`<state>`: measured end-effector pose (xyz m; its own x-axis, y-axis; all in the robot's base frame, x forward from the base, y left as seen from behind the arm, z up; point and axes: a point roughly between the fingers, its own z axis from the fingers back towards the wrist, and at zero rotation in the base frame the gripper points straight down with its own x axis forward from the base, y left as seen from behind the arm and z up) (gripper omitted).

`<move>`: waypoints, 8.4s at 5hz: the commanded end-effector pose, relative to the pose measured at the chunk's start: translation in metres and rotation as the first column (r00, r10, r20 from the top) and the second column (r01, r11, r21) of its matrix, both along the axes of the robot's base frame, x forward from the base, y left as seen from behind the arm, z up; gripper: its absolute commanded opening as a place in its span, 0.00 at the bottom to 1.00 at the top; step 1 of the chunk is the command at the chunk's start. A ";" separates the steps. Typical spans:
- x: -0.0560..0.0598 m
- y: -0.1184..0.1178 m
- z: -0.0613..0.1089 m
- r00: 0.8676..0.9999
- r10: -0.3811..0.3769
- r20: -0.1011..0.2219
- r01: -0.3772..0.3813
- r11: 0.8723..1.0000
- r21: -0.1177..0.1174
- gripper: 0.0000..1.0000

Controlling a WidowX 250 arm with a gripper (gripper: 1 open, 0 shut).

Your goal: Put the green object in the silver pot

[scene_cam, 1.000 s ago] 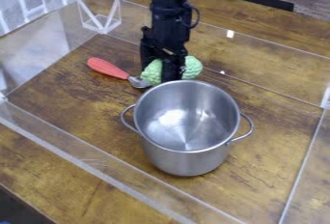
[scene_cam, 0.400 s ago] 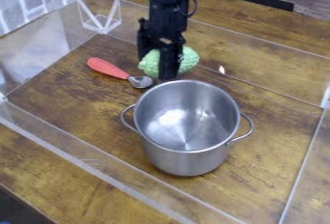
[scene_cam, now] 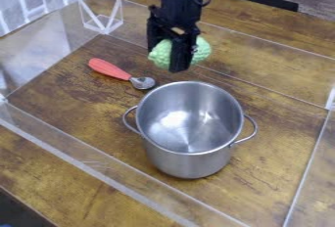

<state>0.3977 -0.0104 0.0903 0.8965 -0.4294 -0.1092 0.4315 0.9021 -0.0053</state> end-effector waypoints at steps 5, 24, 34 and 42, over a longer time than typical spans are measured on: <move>-0.079 -0.067 0.011 0.982 0.121 0.145 -0.107 0.989 -0.098 0.00; -0.024 -0.075 0.078 0.920 0.286 0.269 -0.275 0.958 -0.081 1.00; -0.054 -0.086 0.010 0.957 0.254 0.138 -0.250 0.967 -0.049 1.00; -0.062 -0.087 0.007 0.883 0.447 0.146 -0.445 0.894 -0.048 1.00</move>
<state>0.3310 -0.0931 0.0787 0.9994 0.0286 -0.0172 -0.0280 0.9991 0.0310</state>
